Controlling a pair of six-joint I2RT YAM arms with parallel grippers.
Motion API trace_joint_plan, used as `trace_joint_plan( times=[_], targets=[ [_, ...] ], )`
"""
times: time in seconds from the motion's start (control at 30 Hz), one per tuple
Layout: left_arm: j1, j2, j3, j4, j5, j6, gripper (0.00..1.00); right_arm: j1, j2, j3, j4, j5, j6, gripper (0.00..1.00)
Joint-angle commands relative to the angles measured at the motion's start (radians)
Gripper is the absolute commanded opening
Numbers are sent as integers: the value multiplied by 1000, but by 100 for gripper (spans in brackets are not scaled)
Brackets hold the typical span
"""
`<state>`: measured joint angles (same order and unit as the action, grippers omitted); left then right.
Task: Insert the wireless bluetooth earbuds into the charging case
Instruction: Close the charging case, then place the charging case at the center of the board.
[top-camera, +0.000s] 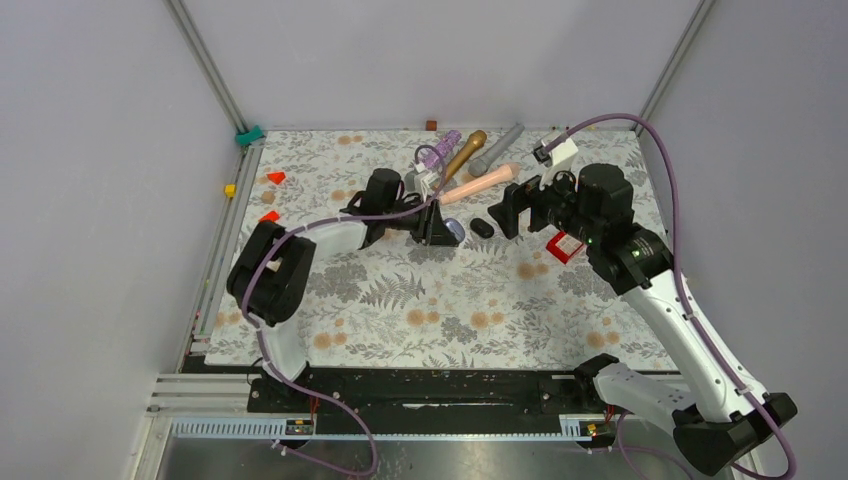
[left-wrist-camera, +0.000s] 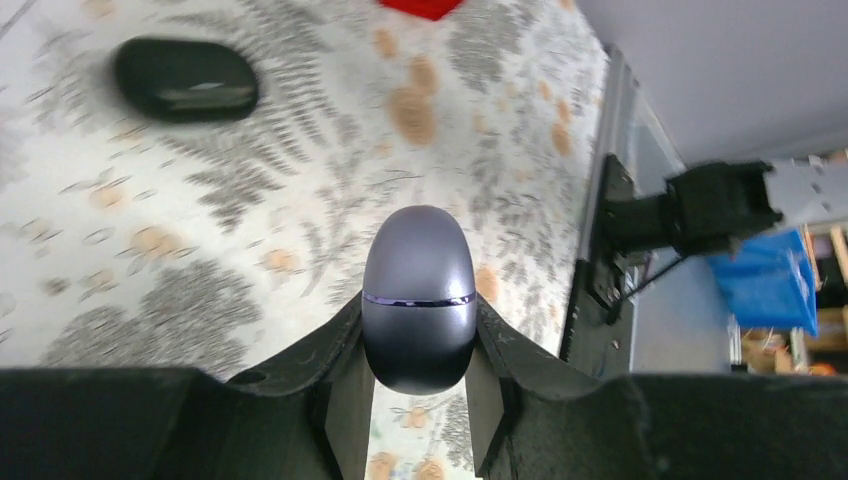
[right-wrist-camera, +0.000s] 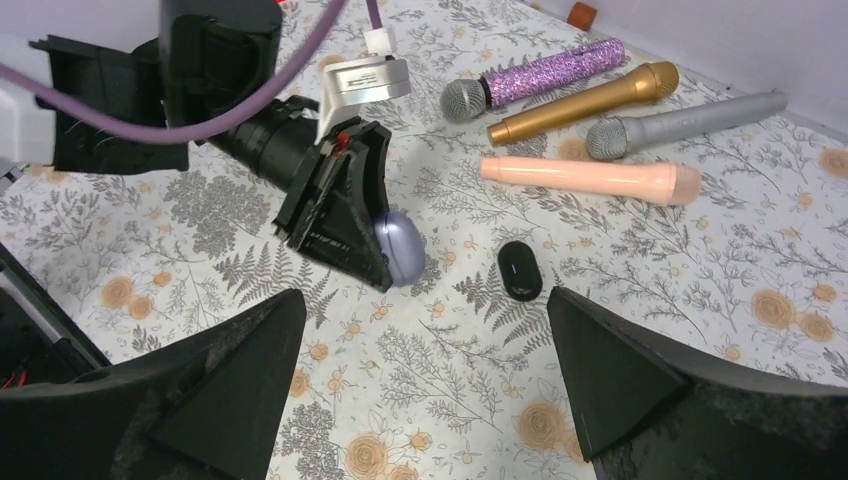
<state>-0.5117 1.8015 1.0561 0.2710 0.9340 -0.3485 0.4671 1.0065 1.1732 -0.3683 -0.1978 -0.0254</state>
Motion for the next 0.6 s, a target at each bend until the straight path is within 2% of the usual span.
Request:
trace_joint_plan(
  times=[0.0,0.3,0.57],
  targets=[
    [63,116,91,-221,-98,-33,12,-20,7,-8,35,23,8,99],
    [162,201,85,-253,-192,-99,13,-39,25,-13,37,5,17,99],
    [177,236,91,-263,-167,-125,13,-44,40,-13,38,-3,19,99]
  ],
)
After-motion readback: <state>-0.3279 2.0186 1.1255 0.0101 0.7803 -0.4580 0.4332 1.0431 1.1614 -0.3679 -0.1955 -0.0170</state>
